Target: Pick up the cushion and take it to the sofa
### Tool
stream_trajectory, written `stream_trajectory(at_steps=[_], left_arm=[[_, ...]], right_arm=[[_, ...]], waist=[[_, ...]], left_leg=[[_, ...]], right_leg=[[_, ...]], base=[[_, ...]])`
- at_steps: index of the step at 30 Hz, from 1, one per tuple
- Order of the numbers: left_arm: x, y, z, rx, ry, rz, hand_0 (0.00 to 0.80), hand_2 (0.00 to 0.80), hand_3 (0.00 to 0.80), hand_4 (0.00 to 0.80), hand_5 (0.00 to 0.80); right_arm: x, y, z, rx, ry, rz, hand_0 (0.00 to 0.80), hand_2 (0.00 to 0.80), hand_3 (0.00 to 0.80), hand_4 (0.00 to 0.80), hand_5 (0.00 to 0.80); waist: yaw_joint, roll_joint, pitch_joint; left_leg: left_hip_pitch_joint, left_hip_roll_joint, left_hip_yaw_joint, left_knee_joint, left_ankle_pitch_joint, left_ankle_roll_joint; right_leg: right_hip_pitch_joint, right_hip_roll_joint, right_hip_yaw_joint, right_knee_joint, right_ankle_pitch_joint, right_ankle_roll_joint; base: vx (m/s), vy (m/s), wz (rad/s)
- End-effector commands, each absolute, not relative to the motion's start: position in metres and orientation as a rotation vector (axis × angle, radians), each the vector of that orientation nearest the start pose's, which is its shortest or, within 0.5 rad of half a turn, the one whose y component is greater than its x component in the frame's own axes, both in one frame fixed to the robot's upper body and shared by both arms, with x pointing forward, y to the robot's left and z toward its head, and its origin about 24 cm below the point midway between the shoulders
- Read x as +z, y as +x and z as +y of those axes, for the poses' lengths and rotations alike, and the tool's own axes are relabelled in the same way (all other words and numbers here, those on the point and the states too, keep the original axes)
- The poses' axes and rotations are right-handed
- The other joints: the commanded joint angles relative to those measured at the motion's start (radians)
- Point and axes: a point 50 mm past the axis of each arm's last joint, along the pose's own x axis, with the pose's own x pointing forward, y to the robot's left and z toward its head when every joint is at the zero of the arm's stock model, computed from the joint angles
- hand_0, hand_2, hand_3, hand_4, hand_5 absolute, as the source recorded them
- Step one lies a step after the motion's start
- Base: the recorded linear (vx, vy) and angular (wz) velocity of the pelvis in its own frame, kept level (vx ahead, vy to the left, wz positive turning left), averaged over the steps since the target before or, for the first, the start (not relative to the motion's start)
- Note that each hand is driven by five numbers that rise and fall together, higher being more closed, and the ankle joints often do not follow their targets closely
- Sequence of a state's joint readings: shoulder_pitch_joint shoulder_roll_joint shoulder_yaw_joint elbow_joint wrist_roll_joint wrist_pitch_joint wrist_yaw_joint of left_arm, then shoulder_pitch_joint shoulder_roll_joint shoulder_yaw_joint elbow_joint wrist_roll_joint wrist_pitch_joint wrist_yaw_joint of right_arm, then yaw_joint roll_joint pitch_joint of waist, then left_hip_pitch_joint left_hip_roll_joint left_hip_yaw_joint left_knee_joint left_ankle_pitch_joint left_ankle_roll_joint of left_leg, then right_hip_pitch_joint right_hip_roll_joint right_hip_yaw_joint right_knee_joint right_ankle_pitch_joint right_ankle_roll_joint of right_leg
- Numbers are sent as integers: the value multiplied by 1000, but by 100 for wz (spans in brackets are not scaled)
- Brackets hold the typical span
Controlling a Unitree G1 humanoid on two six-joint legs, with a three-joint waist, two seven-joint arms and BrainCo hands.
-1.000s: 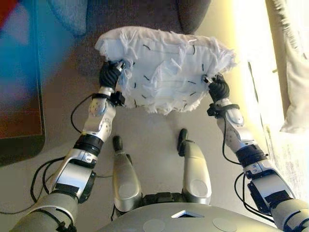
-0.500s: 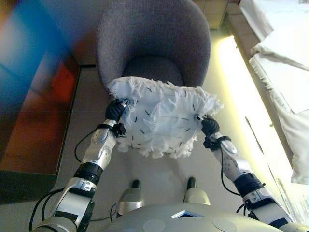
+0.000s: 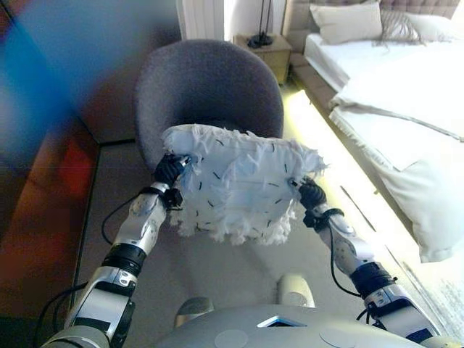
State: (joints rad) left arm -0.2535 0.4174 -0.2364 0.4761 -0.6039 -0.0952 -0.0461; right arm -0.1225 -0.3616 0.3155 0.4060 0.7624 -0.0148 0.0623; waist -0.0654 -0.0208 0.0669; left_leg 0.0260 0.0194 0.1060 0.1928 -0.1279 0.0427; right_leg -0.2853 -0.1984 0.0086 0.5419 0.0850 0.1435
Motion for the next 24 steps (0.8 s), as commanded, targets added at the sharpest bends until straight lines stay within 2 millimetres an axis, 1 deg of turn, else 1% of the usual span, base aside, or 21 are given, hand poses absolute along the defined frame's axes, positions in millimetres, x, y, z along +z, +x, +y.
stream_trajectory(at_steps=[1,2,3,5,6,7,8,10,11,12,13,14,15,16,17,18,19,20,21,23,24], left_arm=[[68,323,178,-178,-162,-36,800,800,800,800,800],[65,322,177,-175,-172,-27,800,800,800,800,800],[60,321,178,-167,-181,-12,800,800,800,800,800],[51,317,180,-156,-188,15,800,800,800,800,800],[49,315,181,-154,-187,23,800,800,800,800,800],[45,312,183,-152,-182,32,800,800,800,800,800],[41,308,187,-149,-177,39,800,800,800,800,800],[38,305,191,-132,-177,39,800,800,800,800,800],[37,302,193,-118,-182,35,800,800,800,800,800],[37,300,196,-108,-183,34,800,800,800,800,800],[36,299,198,-103,-185,35,800,800,800,800,800],[34,297,200,-93,-204,41,800,800,800,800,800],[33,296,201,-81,-220,46,800,800,800,800,800],[32,294,202,-73,-220,46,800,800,800,800,800],[32,294,203,-65,-219,42,800,800,800,800,800],[32,293,204,-58,-225,38,800,800,800,800,800],[33,293,204,-53,-228,36,800,800,800,800,800],[33,291,205,-47,-227,35,800,800,800,800,800],[34,290,205,-46,-225,34,800,800,800,800,800],[34,290,208,-52,-223,30,800,800,800,800,800],[35,290,211,-55,-229,28,800,800,800,800,800]], right_arm=[[7,279,-174,200,372,206,800,800,800,800,800],[7,278,-177,197,374,208,800,800,800,800,800],[7,278,-181,196,374,213,800,800,800,800,800],[6,278,-184,197,363,223,800,800,800,800,800],[6,277,-184,200,363,228,800,800,800,800,800],[6,277,-185,205,362,234,800,800,800,800,800],[5,277,-184,215,358,242,800,800,800,800,800],[4,277,-182,240,353,246,800,800,800,800,800],[3,277,-178,264,347,247,800,800,800,800,800],[3,276,-175,281,345,250,800,800,800,800,800],[3,275,-173,288,345,252,800,800,800,800,800],[2,275,-170,299,341,261,800,800,800,800,800],[2,275,-166,312,328,268,800,800,800,800,800],[3,275,-162,330,316,269,800,800,800,800,800],[5,276,-160,347,312,267,800,800,800,800,800],[5,276,-160,355,310,268,800,800,800,800,800],[5,276,-160,358,312,269,800,800,800,800,800],[5,277,-161,366,323,262,800,800,800,800,800],[7,277,-159,372,341,255,800,800,800,800,800],[9,282,-154,361,361,250,800,800,800,800,800],[10,286,-150,352,373,255,800,800,800,800,800]], waist=[[-31,-29,-13],[-38,-37,-13],[-46,-47,-15],[-56,-52,-18],[-56,-54,-21],[-54,-59,-26],[-47,-63,-35],[-39,-63,-48],[-37,-52,-64],[-40,-46,-75],[-42,-46,-82],[-47,-33,-91],[-51,-23,-102],[-51,-24,-106],[-48,-32,-105],[-41,-42,-98],[-31,-50,-91],[-21,-55,-84],[-9,-62,-75],[14,-72,-57],[26,-68,-51]], left_leg=[[80,-111,-21,-88,-13,16],[89,-118,-34,-77,-29,15],[101,-127,-51,-68,-43,16],[136,-130,-62,-55,-71,16],[152,-131,-61,-56,-82,16],[172,-135,-57,-54,-100,20],[187,-139,-45,-46,-113,26],[196,-133,-24,-22,-103,26],[200,-112,3,8,-74,9],[203,-96,22,41,-43,-7],[204,-92,30,55,-25,-14],[211,-68,41,102,21,-38],[200,-42,52,176,114,-77],[172,-14,66,271,186,-109],[128,6,76,384,222,-125],[65,22,81,500,245,-134],[13,35,84,583,245,-136],[-35,55,84,637,243,-136],[-78,73,82,660,234,-129],[-128,93,72,616,225,-115],[-133,100,67,545,237,-115]], right_leg=[[28,29,29,-330,209,15],[32,38,35,-424,203,22],[29,56,49,-502,198,28],[17,79,34,-574,207,32],[6,86,11,-579,211,33],[-8,88,-21,-567,214,32],[-6,81,-63,-533,204,25],[19,72,-119,-511,172,12],[48,82,-145,-499,141,-4],[61,88,-150,-487,127,-16],[63,88,-151,-482,123,-22],[75,102,-149,-462,98,-40],[92,116,-150,-452,73,-62],[117,123,-150,-450,51,-85],[143,123,-149,-450,33,-104],[172,119,-154,-445,12,-124],[197,112,-166,-441,-6,-136],[221,106,-176,-436,-22,-147],[242,98,-181,-430,-37,-154],[283,91,-171,-435,-50,-159],[300,93,-164,-437,-58,-161]], base=[[377,-138,12],[430,-126,9],[448,-113,6],[458,-97,6],[468,-95,18],[505,-103,32],[564,-134,27],[496,-147,4],[457,-158,-21],[395,-143,-30],[340,-143,-33],[328,-181,-24],[382,-252,-22],[363,-286,-28],[363,-294,-39],[330,-263,-42],[287,-218,-48],[243,-158,-54],[235,-107,-61],[267,-35,-43],[304,29,-17]])
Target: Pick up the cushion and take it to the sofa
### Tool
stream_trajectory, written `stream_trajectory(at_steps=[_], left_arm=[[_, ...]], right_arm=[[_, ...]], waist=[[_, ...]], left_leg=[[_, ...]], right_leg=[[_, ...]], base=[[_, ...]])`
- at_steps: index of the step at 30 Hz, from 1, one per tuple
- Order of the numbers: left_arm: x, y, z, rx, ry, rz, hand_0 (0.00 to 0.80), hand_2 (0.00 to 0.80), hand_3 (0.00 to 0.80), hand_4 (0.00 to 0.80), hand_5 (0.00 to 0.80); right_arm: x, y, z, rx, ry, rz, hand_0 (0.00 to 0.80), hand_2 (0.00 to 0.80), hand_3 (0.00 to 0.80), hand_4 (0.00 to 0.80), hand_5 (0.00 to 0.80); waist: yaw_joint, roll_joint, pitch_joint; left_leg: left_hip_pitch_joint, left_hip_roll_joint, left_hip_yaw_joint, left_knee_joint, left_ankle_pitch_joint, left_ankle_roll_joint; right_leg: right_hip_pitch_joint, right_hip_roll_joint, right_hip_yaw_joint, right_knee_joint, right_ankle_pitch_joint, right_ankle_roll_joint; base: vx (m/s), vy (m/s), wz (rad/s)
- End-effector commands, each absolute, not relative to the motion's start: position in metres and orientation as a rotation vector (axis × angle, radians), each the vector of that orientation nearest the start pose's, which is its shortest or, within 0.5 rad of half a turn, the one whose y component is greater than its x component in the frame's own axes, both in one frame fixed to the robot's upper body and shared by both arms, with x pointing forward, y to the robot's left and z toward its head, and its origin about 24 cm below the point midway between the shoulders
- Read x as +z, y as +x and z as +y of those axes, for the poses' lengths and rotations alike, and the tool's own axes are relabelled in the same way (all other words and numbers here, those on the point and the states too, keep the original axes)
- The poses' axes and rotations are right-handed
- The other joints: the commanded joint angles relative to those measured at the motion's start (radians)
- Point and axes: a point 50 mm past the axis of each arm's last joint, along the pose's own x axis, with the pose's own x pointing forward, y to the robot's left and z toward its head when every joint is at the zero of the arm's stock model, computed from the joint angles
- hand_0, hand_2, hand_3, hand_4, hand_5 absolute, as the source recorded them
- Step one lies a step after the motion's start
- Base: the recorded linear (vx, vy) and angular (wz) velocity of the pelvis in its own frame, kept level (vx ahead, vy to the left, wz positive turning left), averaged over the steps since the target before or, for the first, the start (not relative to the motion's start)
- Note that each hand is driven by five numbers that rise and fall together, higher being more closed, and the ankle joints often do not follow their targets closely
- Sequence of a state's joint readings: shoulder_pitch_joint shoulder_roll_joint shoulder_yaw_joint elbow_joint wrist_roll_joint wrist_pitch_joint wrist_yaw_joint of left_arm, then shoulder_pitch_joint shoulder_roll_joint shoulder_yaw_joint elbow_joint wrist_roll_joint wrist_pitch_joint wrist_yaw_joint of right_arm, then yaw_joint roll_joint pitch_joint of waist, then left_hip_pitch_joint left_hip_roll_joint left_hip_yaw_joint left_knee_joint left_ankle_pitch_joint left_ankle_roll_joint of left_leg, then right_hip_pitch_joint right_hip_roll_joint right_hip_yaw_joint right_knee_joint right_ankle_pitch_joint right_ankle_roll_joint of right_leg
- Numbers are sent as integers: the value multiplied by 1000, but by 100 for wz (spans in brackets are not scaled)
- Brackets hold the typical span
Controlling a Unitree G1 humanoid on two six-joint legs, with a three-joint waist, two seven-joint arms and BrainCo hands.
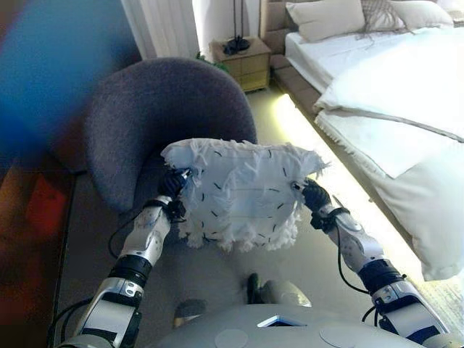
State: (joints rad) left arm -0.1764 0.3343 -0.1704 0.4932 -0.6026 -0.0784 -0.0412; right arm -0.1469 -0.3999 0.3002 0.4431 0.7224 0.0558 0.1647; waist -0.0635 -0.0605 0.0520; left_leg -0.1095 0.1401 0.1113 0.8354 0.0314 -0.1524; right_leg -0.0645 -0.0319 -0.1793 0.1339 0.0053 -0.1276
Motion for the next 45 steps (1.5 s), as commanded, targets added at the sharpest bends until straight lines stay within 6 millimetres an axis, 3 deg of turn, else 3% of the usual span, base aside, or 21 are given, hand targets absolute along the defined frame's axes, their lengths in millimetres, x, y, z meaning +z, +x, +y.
stream_trajectory(at_steps=[1,5,10,13,15,18,22,24,25,26,28,30,32,36,38,45], left_arm=[[36,290,212,-56,-234,27,800,800,800,800,800],[36,293,212,-52,-245,33,800,800,800,800,800],[32,296,212,-48,-265,41,800,800,800,800,800],[30,297,215,-44,-272,43,800,800,800,800,800],[32,300,214,-58,-261,38,800,800,800,800,800],[38,306,208,-65,-237,14,800,800,800,800,800],[45,313,196,-103,-224,1,800,800,800,800,800],[46,314,192,-132,-198,8,800,800,800,800,800],[46,314,190,-145,-183,11,800,800,800,800,800],[45,314,190,-153,-179,15,800,800,800,800,800],[44,314,191,-162,-191,34,800,800,800,800,800],[42,313,191,-157,-201,47,800,800,800,800,800],[40,311,190,-146,-197,53,800,800,800,800,800],[46,315,189,-126,-179,33,800,800,800,800,800],[44,315,189,-118,-181,39,800,800,800,800,800],[37,309,183,-133,-153,65,800,800,800,800,800]], right_arm=[[11,289,-147,346,383,262,800,800,800,800,800],[11,291,-133,347,395,285,800,800,800,800,800],[5,286,-134,344,369,312,800,800,800,800,800],[0,282,-138,336,368,322,800,800,800,800,800],[1,281,-141,329,370,318,800,800,800,800,800],[4,280,-142,334,375,291,800,800,800,800,800],[8,282,-136,313,394,259,800,800,800,800,800],[10,285,-132,299,411,238,800,800,800,800,800],[10,286,-129,291,418,231,800,800,800,800,800],[10,286,-128,283,421,231,800,800,800,800,800],[6,284,-126,260,428,246,800,800,800,800,800],[1,280,-125,260,420,264,800,800,800,800,800],[0,280,-123,267,409,272,800,800,800,800,800],[8,287,-123,282,428,245,800,800,800,800,800],[9,291,-125,278,442,249,800,800,800,800,800],[14,293,-134,230,407,235,800,800,800,800,800]], waist=[[31,-22,-34],[53,14,-40],[66,33,-61],[62,34,-71],[51,35,-74],[40,39,-73],[47,24,-64],[65,16,-61],[71,25,-55],[68,25,-51],[65,41,-40],[62,45,-40],[56,51,-29],[47,20,9],[51,11,19],[68,6,19]], left_leg=[[9,-12,63,-174,89,80],[22,6,30,-548,147,60],[-10,12,-32,-796,181,36],[-17,12,1,-826,166,35],[-17,7,45,-800,130,41],[-10,-14,63,-807,103,61],[-16,-82,41,-781,59,122],[-12,-123,52,-770,33,159],[2,-136,58,-770,22,177],[22,-155,50,-766,-4,183],[63,-177,37,-758,-29,201],[100,-185,37,-776,-35,202],[119,-173,43,-789,-24,195],[122,-162,32,-744,-77,167],[112,-143,13,-707,-96,158],[57,-95,-1,-612,-103,121]], right_leg=[[90,-69,30,-29,11,111],[122,-62,50,-25,-22,134],[205,-54,131,-46,-63,159],[244,-64,133,-49,-84,172],[254,-78,118,-36,-98,180],[238,-100,104,8,-102,201],[186,-139,105,100,-33,238],[162,-195,78,228,41,249],[107,-236,74,361,102,249],[74,-262,90,470,99,252],[-9,-273,97,591,121,235],[-45,-270,88,541,127,233],[-78,-236,68,381,140,221],[-97,-228,87,120,166,253],[-74,-217,95,81,120,261],[5,-209,41,53,32,253]], base=[[296,72,-12],[319,177,-11],[315,162,-9],[242,111,-28],[233,153,-12],[190,169,-17],[193,184,31],[165,229,32],[207,294,22],[239,333,20],[235,257,34],[200,79,20],[134,-78,-11],[62,-188,-16],[90,-165,4],[96,-101,25]])
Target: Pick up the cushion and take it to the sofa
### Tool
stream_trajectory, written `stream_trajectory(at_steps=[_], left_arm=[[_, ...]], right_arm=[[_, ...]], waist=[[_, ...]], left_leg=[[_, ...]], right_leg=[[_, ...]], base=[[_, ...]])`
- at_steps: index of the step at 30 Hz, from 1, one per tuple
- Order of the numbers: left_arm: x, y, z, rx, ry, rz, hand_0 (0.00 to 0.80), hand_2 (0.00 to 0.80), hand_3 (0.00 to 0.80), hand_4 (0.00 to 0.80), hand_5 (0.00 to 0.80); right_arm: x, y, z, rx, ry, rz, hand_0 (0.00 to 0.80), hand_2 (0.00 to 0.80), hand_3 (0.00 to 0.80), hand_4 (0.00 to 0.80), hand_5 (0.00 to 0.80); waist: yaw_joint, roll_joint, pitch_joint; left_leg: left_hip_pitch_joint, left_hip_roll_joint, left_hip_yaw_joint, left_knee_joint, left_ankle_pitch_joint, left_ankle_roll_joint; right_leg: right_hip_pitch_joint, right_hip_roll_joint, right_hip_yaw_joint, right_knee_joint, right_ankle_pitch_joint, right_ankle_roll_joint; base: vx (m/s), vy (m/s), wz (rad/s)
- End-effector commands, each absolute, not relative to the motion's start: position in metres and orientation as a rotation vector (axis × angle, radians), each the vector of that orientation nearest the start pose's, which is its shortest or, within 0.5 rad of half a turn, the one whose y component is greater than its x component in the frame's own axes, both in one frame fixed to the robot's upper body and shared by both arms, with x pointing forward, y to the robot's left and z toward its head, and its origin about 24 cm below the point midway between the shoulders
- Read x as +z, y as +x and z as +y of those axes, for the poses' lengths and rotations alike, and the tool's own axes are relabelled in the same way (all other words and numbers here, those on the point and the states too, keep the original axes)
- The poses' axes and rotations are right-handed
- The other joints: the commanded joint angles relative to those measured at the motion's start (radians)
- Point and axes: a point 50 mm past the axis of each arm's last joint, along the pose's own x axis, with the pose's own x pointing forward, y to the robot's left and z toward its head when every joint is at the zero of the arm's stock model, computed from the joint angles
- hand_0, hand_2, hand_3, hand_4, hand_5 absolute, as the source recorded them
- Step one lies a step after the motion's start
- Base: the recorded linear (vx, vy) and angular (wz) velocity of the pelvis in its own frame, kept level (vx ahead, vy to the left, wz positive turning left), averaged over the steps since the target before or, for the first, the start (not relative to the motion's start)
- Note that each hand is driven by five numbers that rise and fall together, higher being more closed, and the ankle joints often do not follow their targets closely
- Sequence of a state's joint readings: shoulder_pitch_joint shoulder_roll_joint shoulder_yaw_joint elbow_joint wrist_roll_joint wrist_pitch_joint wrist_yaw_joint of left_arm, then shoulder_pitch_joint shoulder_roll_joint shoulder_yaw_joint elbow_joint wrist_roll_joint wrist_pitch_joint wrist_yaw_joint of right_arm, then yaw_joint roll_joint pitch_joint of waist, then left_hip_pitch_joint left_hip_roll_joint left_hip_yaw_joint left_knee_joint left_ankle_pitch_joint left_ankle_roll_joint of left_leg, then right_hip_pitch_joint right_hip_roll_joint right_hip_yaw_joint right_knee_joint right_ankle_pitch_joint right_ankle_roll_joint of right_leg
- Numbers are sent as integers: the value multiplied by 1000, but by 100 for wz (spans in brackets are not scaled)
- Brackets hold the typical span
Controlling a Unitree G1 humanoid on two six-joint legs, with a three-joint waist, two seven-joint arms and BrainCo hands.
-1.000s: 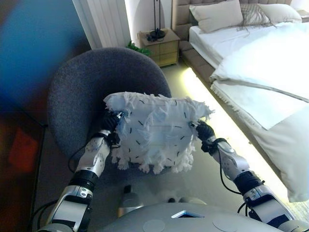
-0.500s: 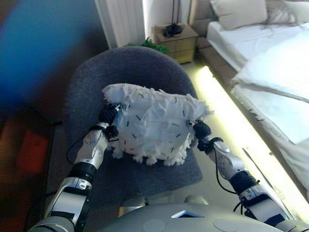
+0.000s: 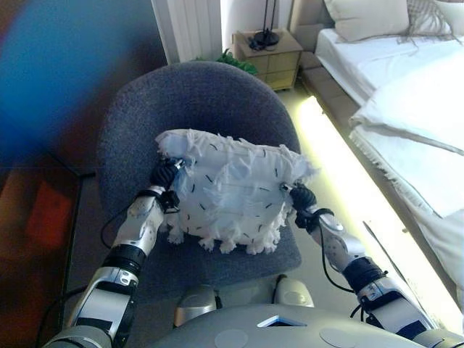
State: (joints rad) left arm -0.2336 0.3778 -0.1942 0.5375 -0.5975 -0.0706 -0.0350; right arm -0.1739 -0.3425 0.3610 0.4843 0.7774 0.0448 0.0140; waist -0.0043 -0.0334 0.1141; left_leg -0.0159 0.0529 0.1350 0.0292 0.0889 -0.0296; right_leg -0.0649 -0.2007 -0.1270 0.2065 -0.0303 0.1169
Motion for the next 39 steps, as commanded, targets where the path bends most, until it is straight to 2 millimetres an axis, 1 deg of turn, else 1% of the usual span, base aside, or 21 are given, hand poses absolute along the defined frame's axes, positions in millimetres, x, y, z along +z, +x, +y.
stream_trajectory(at_steps=[1,2,3,4,5,6,7,8,9,10,13,16,20,22,25,28,32,35,39], left_arm=[[42,313,180,-134,-149,45,800,800,800,800,800],[48,319,177,-134,-145,18,800,800,800,800,800],[61,329,172,-131,-140,-30,800,800,800,800,800],[81,343,169,-126,-135,-97,800,800,800,800,800],[93,351,167,-122,-130,-136,800,800,800,800,800],[111,360,165,-113,-125,-190,800,800,800,800,800],[121,365,164,-102,-127,-217,800,800,800,800,800],[127,368,164,-91,-135,-230,800,800,800,800,800],[130,369,164,-78,-140,-237,800,800,800,800,800],[131,371,162,-62,-139,-242,800,800,800,800,800],[136,374,160,-41,-108,-242,800,800,800,800,800],[145,380,158,-18,-89,-251,800,800,800,800,800],[166,390,163,34,-75,-273,800,800,800,800,800],[179,394,166,49,-48,-295,800,800,800,800,800],[200,399,163,34,-55,-340,800,800,800,800,800],[215,401,153,-7,-57,-374,800,800,800,800,800],[229,401,141,-58,-61,-429,800,800,800,800,800],[240,401,136,-84,-57,-464,800,800,800,800,800],[253,402,126,-122,-42,-503,800,800,800,800,800]], right_arm=[[21,299,-134,226,394,210,800,800,800,800,800],[30,306,-132,226,381,180,800,800,800,800,800],[46,320,-129,232,362,132,800,800,800,800,800],[70,337,-124,242,339,68,800,800,800,800,800],[84,346,-119,249,324,32,800,800,800,800,800],[105,357,-113,261,304,-13,800,800,800,800,800],[115,361,-110,270,292,-35,800,800,800,800,800],[121,364,-109,274,283,-45,800,800,800,800,800],[124,366,-110,276,276,-50,800,800,800,800,800],[126,367,-108,279,270,-49,800,800,800,800,800],[128,371,-108,285,275,-43,800,800,800,800,800],[135,374,-106,302,265,-49,800,800,800,800,800],[155,380,-93,347,226,-95,800,800,800,800,800],[167,381,-86,367,228,-123,800,800,800,800,800],[175,380,-80,386,241,-144,800,800,800,800,800],[177,376,-73,404,246,-155,800,800,800,800,800],[173,370,-66,427,249,-147,800,800,800,800,800],[169,367,-63,449,240,-139,800,800,800,800,800],[169,362,-53,484,234,-131,800,800,800,800,800]], waist=[[11,-19,-31],[13,-17,-17],[13,-13,11],[13,-9,52],[13,-7,77],[10,-4,110],[8,-3,126],[6,-2,135],[5,0,141],[4,4,149],[3,9,159],[0,16,173],[-5,28,197],[-10,34,205],[-22,39,208],[-35,44,213],[-53,45,215],[-66,46,216],[-87,47,219]], left_leg=[[-71,-7,-35,233,-174,-5],[-113,-7,-42,277,-187,-5],[-172,-3,-49,324,-198,-8],[-244,2,-52,384,-212,-9],[-280,6,-52,420,-225,-9],[-334,14,-51,470,-242,-10],[-367,22,-48,508,-258,-11],[-391,28,-46,541,-274,-10],[-414,35,-45,576,-291,-8],[-425,43,-50,616,-330,-14],[-460,47,-54,658,-349,-18],[-473,44,-57,664,-348,-25],[-491,40,-59,670,-340,-39],[-494,42,-54,666,-334,-44],[-503,46,-47,669,-336,-48],[-508,48,-43,667,-336,-52],[-499,48,-35,647,-329,-54],[-501,50,-30,638,-323,-62],[-508,59,-17,635,-318,-65]], right_leg=[[-16,-45,-13,-1,57,4],[-54,-52,-13,29,49,0],[-114,-60,-12,76,41,-3],[-186,-69,-9,140,26,-10],[-227,-73,-6,184,13,-15],[-282,-79,-2,246,-8,-24],[-316,-81,4,292,-28,-31],[-339,-84,8,325,-43,-36],[-363,-87,12,363,-60,-41],[-377,-88,21,414,-100,-38],[-410,-92,30,457,-118,-41],[-421,-93,38,460,-119,-37],[-434,-91,48,456,-117,-33],[-437,-92,53,451,-117,-31],[-446,-95,60,453,-121,-31],[-451,-95,67,446,-121,-29],[-446,-90,76,425,-117,-28],[-448,-86,84,410,-112,-28],[-460,-78,100,407,-111,-30]], base=[[-155,-45,15],[-295,-57,16],[-508,-33,8],[-553,-14,-5],[-572,19,-7],[-380,16,-7],[-282,17,-3],[-134,18,0],[0,0,0],[20,29,-8],[1,26,-21],[-20,18,-13],[-14,20,0],[-6,31,-5],[19,32,-5],[34,21,3],[60,14,2],[57,19,-6],[40,10,-9]])
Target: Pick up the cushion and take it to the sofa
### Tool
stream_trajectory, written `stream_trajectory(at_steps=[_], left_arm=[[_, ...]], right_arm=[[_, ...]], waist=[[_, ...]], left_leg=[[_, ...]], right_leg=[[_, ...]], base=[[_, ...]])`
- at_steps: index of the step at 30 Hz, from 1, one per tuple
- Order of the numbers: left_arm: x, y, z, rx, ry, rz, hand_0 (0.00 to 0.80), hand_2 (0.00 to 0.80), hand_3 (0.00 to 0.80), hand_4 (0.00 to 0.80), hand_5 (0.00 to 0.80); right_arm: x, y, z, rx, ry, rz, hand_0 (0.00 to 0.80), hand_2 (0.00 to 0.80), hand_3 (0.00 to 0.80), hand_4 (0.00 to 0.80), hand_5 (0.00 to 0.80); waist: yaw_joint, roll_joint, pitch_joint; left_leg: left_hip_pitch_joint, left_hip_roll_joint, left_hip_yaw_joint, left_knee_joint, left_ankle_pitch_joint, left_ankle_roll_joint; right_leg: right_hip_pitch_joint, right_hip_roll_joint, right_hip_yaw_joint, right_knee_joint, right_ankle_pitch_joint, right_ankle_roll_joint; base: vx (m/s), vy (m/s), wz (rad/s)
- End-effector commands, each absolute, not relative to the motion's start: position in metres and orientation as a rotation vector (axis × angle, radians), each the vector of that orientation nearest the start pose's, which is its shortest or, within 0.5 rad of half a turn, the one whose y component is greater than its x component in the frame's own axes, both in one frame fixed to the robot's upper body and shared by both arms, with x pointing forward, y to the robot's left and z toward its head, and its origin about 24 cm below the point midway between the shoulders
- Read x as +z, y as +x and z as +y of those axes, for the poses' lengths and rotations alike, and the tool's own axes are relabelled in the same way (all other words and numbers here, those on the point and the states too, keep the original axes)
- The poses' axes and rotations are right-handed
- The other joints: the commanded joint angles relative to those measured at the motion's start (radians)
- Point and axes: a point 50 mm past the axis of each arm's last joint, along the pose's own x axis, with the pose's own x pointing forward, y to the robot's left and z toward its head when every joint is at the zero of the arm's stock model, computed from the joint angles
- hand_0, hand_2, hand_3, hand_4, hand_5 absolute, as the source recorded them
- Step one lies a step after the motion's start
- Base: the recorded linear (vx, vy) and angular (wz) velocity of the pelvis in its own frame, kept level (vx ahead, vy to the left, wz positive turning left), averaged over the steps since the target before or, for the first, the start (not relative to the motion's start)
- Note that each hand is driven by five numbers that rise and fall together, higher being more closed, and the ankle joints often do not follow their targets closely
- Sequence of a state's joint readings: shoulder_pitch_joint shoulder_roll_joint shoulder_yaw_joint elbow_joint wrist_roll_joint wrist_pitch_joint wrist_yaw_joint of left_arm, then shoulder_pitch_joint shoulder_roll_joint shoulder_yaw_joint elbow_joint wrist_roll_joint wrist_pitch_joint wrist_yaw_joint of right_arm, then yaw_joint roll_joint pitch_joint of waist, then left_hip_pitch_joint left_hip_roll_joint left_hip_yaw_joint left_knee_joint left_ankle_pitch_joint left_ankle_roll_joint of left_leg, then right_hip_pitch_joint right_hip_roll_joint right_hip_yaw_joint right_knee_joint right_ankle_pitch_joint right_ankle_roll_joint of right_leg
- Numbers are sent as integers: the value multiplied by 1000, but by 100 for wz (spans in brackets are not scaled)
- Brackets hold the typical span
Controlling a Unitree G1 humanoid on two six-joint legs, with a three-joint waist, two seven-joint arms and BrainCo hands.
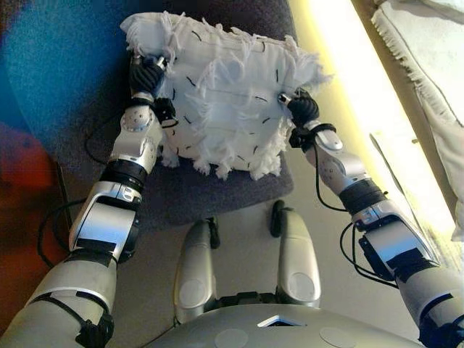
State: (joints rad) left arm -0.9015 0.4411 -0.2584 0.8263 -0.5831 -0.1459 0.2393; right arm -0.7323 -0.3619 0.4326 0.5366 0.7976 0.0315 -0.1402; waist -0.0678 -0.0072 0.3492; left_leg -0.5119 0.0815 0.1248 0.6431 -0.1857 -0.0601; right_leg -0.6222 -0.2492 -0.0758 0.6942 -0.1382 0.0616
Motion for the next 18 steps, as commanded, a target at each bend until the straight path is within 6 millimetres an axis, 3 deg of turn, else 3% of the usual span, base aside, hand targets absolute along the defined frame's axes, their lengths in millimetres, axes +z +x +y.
stream_trajectory(at_steps=[1,6,10,18], left_arm=[[257,402,123,-145,-34,-518,800,800,800,800,800],[270,401,115,-213,-26,-576,800,800,800,800,800],[277,395,121,-223,-66,-653,800,800,800,800,800],[291,389,127,-197,-199,-729,800,800,800,800,800]], right_arm=[[168,360,-50,494,230,-125,800,800,800,800,800],[162,355,-41,542,179,-95,800,800,800,800,800],[156,349,-39,593,132,-83,800,800,800,800,800],[166,349,-35,629,91,-109,800,800,800,800,800]], waist=[[-30,20,-15],[-61,30,-14],[-75,49,-15],[-80,81,-25]], left_leg=[[-16,34,-4,25,-45,-35],[-24,43,13,22,-37,-36],[-7,44,33,3,-26,-40],[37,33,62,-37,-16,-46]], right_leg=[[92,-27,54,-82,-1,25],[69,-19,83,-77,1,20],[69,-22,95,-94,8,19],[94,-38,98,-119,2,17]], base=[[44,-22,-12],[30,9,-5],[68,79,-14],[68,72,-14]])
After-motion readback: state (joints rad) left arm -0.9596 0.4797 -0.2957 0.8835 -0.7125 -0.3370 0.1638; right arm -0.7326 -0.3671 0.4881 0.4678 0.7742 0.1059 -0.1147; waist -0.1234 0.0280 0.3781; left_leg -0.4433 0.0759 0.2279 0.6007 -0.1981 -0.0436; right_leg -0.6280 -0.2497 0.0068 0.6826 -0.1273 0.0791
